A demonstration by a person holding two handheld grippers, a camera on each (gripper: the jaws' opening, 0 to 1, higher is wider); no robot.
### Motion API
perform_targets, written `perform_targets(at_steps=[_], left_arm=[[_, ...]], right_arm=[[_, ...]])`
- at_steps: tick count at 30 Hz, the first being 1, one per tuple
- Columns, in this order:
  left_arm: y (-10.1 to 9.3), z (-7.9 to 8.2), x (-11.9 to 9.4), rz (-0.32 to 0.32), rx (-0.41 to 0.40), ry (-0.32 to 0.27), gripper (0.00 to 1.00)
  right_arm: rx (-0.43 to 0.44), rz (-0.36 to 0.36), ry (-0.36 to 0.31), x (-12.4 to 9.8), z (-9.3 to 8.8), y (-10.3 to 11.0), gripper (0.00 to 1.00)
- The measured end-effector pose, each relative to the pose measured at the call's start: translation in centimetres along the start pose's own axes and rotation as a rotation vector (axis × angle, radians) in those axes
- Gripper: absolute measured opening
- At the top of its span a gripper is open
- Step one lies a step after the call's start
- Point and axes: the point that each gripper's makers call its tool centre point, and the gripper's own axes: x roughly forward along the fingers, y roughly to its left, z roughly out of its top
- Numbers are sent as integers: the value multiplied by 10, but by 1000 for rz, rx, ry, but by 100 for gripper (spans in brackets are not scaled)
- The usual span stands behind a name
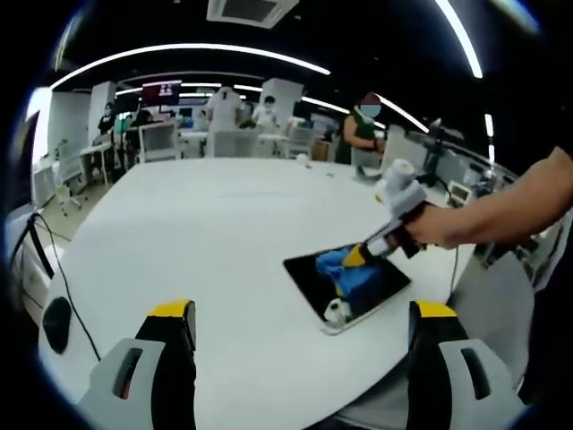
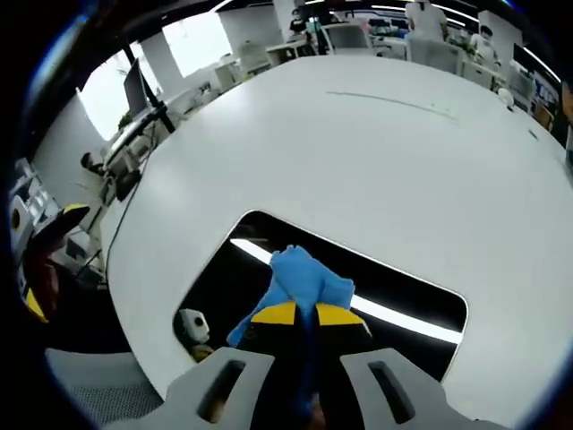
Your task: Wipe the mirror surface with the cleaning cloth until all visible marks leave the cleaned area.
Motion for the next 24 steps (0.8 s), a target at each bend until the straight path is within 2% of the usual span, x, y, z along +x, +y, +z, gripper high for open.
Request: perform_targets(at_steps=[9,13,24], left_arm=[[3,-6,-3,9,-31,11,99],[2,-5,-3,19,-39,4,99],[1,-6,-3,32,-66,1,99]], right_arm=[[-31,-9,4,10,17,-10,0],[-7,-7,-3,12,23,-13,0],[-8,-2,-12,14,27,-14,0]])
